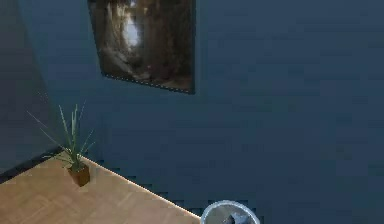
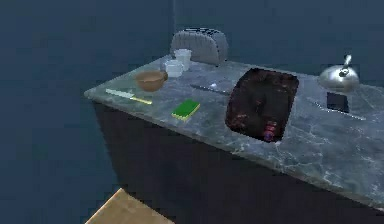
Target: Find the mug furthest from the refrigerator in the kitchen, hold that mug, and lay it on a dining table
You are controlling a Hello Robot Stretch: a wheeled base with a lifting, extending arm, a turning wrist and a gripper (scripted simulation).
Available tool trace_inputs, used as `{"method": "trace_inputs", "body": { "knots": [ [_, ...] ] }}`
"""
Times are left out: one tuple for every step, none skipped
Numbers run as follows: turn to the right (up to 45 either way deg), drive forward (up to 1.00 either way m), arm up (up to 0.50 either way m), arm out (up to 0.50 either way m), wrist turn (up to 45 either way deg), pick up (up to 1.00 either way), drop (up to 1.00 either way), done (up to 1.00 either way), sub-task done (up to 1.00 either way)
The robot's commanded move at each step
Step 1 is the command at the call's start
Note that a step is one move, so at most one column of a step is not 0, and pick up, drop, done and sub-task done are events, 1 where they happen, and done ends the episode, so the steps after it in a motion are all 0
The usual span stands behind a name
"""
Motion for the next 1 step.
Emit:
{"method": "trace_inputs", "body": {
  "knots": [
    [45.0,0.0,0.0,0.0,0.0,0.0,0.0,0.0,0.0]
  ]
}}
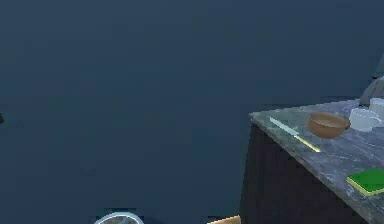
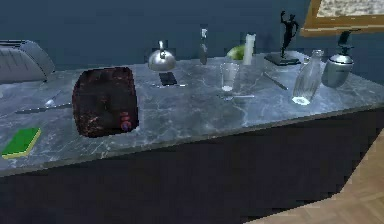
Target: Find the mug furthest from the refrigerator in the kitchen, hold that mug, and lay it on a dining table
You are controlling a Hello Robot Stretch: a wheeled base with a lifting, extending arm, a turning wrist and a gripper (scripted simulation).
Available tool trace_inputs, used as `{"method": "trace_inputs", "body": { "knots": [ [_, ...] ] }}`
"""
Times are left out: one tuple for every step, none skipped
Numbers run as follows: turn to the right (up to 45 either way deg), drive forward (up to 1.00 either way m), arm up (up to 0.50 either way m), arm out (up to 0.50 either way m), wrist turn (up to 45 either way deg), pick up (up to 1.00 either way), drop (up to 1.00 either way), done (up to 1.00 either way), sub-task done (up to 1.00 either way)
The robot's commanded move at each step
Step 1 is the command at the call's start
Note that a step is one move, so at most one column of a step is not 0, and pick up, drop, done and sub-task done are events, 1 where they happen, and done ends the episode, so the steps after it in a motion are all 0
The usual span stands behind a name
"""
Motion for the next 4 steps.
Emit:
{"method": "trace_inputs", "body": {
  "knots": [
    [6.0,0.0,0.0,0.0,0.0,0.0,0.0,0.0,0.0],
    [0.0,0.8,0.0,0.0,0.0,0.0,0.0,0.0,0.0],
    [6.0,0.0,0.0,0.0,0.0,0.0,0.0,0.0,0.0],
    [0.0,0.05,0.0,0.0,0.0,0.0,0.0,0.0,0.0]
  ]
}}
